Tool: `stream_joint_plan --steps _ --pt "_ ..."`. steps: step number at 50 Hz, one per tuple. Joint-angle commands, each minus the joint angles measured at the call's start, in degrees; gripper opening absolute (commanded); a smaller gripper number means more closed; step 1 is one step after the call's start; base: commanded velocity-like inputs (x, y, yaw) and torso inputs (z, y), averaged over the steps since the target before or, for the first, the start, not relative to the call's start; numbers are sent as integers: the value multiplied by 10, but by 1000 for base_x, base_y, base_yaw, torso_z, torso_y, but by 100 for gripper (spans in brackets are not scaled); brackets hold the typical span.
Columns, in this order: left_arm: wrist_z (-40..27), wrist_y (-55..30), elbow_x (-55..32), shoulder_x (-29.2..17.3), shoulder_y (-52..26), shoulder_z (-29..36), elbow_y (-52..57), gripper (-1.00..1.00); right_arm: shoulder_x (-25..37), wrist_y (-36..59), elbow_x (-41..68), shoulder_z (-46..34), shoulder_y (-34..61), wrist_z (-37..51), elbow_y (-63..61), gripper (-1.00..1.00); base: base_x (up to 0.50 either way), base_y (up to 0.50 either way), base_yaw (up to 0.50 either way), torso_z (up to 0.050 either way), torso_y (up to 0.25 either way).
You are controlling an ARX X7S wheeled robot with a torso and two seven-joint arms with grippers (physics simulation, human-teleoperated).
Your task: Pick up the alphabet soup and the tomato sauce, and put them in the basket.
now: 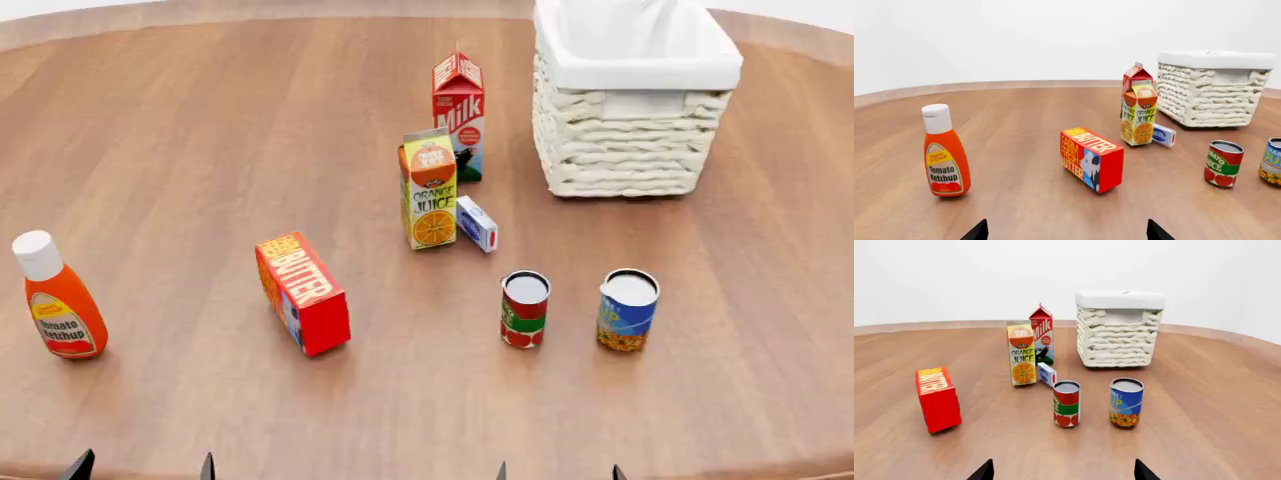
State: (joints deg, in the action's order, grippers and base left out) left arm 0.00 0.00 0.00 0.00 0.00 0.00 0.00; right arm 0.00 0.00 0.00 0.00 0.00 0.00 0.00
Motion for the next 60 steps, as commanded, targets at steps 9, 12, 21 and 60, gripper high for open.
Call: stream_joint_plan --steps 9,12,21,60 --pt "-36 -13 -34 -23 0 16 10 100 25 15 1 -34 3 36 -1 100 0 0 0 0 0" --pt "-50 -44 -25 -28 3 22 24 100 30 22 2 -41 5 38 5 100 0 0 0 0 0" --pt "-36 -50 -9 -18 -7 29 19 100 21 22 -5 -31 7 28 4 100 0 0 0 0 0" --pt "-92 -342 -87 -68 12 39 530 100 73 277 -15 -85 22 57 -479 100 0 0 0 0 0"
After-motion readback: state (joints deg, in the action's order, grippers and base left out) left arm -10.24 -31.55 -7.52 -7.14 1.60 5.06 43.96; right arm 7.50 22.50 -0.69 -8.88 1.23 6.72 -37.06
